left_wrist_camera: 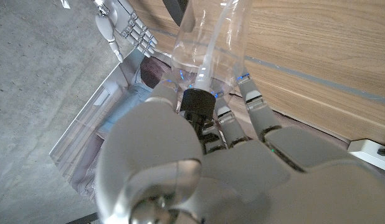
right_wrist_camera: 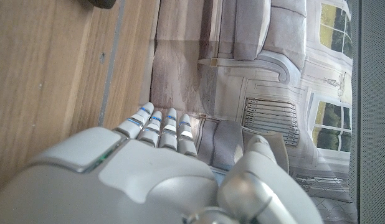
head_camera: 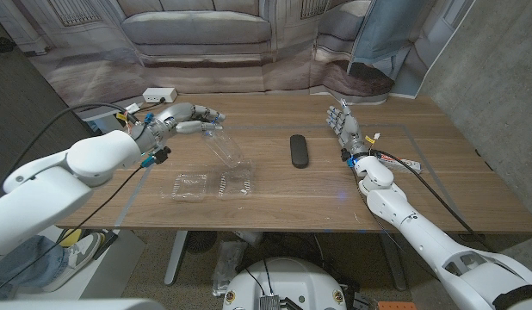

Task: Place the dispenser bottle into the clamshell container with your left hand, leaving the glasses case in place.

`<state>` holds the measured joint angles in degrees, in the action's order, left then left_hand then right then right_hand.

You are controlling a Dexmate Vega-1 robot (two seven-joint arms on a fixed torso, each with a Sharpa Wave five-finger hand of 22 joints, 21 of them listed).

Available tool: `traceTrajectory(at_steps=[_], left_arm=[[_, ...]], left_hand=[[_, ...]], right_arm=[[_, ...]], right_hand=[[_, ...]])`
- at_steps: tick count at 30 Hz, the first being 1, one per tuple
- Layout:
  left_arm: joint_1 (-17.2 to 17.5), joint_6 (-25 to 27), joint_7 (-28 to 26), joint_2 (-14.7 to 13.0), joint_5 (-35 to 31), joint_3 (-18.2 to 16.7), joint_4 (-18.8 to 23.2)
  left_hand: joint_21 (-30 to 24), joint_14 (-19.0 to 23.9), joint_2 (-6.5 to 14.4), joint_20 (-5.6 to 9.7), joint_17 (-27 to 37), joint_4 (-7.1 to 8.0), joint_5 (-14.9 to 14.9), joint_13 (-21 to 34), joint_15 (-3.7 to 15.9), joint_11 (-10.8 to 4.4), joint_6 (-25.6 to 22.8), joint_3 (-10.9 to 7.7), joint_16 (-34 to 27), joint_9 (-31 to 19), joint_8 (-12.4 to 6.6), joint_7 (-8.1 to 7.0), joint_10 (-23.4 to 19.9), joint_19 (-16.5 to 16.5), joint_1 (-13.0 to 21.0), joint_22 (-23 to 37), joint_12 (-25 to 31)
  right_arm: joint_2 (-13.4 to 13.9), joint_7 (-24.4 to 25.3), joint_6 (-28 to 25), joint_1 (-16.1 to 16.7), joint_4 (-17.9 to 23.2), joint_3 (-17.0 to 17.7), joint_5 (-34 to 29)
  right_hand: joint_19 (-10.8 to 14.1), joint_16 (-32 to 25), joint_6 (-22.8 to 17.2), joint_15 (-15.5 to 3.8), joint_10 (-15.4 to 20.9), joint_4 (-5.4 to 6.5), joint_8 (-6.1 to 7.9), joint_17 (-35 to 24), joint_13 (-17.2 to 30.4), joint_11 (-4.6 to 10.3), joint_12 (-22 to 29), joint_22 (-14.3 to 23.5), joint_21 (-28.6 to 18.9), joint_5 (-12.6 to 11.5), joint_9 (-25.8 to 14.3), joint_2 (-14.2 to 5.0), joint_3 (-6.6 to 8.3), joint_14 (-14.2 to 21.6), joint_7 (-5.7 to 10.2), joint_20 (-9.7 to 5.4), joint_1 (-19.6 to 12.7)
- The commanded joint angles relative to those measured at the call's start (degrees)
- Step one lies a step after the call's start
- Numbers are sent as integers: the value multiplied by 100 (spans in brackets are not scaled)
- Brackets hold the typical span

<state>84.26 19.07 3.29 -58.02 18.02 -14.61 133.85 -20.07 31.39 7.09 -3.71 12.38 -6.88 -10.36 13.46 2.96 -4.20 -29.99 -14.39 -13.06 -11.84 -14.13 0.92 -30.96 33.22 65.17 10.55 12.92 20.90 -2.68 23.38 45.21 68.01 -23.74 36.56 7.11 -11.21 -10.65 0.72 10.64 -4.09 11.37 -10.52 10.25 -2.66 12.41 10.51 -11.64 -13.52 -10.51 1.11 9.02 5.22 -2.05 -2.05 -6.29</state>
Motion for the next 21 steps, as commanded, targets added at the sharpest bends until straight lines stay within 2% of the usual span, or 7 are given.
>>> traceTrajectory(at_steps=[1, 11, 21], left_arm=[[169, 389, 158, 176, -178, -192, 233], [109, 599, 126, 230, -270, -88, 326], [208, 925, 99, 221, -317, -95, 448]], left_hand=[[12, 54, 32, 17, 30, 2, -19, 17, 20, 9, -29, -35, 14, -30, 15, 12, 0, -5, -15, 7, -12], [22, 43, 26, 16, 31, 5, -18, 21, 24, 8, -30, -38, 26, -31, 26, 15, 4, -4, -22, 8, -20], [30, 47, 22, 15, 33, 7, -18, 22, 13, 9, -38, -40, 29, -32, 31, 4, -2, -4, -29, 8, -23]], right_arm=[[-44, -60, 19, -96, -117, -27, -7], [-28, -120, 49, -84, -91, -12, 20], [-9, -110, 12, -61, -44, -7, 33]], right_hand=[[55, 30, -31, 6, 52, -4, 3, -25, 33, 19, -26, 11, 7, 10, -29, -15, -31, 38, -3, -95, -41], [57, 29, -41, 10, 63, -6, 5, -25, 33, 17, -23, 11, 6, 11, -29, -22, -34, 43, -13, -93, -44], [59, 30, -48, 3, 66, -8, 6, -25, 33, 20, -22, 11, 6, 11, -29, -26, -38, 44, -14, -94, -46]])
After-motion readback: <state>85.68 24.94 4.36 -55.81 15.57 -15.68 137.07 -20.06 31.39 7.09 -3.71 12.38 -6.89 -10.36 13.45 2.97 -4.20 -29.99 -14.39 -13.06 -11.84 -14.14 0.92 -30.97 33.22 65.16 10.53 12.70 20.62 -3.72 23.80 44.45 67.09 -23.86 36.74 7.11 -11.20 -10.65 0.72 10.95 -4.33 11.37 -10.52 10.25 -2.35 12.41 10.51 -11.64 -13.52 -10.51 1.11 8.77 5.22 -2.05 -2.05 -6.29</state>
